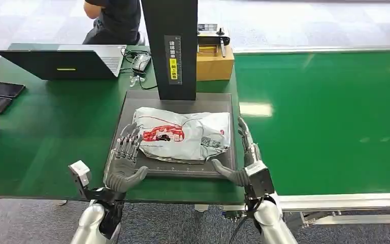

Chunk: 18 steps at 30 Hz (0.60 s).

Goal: Moved the parcel from conveyor to table for the left to box.

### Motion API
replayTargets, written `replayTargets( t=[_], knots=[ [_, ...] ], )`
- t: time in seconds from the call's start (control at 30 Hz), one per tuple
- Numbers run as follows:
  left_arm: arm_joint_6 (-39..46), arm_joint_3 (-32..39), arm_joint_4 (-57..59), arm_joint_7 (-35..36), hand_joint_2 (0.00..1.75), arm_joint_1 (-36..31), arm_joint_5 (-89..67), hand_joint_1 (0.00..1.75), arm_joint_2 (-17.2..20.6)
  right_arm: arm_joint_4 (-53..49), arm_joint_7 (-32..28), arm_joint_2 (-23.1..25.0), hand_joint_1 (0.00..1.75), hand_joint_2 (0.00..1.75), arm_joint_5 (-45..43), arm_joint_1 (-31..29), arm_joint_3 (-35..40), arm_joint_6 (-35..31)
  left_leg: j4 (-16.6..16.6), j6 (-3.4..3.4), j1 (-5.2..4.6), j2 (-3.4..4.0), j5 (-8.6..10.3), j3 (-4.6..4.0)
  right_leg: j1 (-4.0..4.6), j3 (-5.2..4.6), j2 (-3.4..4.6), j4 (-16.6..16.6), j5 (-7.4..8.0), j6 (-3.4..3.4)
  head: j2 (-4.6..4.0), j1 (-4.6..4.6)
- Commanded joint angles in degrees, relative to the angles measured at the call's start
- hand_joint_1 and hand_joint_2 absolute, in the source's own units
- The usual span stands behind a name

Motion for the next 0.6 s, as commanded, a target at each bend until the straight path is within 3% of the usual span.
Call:
replayTargets(
  t=[0.03,0.6],
  knots=[
    [-1.0,0.1,-2.5,-0.1,1.75,-0.2,-3.0,0.0,-1.1,-6.4,0.9,2.3,0.0,1.75,2.3,5.4,-6.2,2.1,0.0,-0.16,0.04,-0.13,-0.01,0.06,0.01,0.08,-0.07,0.0,-0.04,0.07,0.0,0.02],
    [-0.2,-0.9,-2.6,0.3,1.75,-1.2,-8.5,0.0,-1.4,-8.3,2.7,4.1,0.0,1.75,1.7,7.5,-11.0,7.3,-0.1,-0.2,0.05,-0.12,0.0,0.15,0.02,0.17,-0.06,-0.1,-0.03,0.08,0.0,0.0]
  ],
)
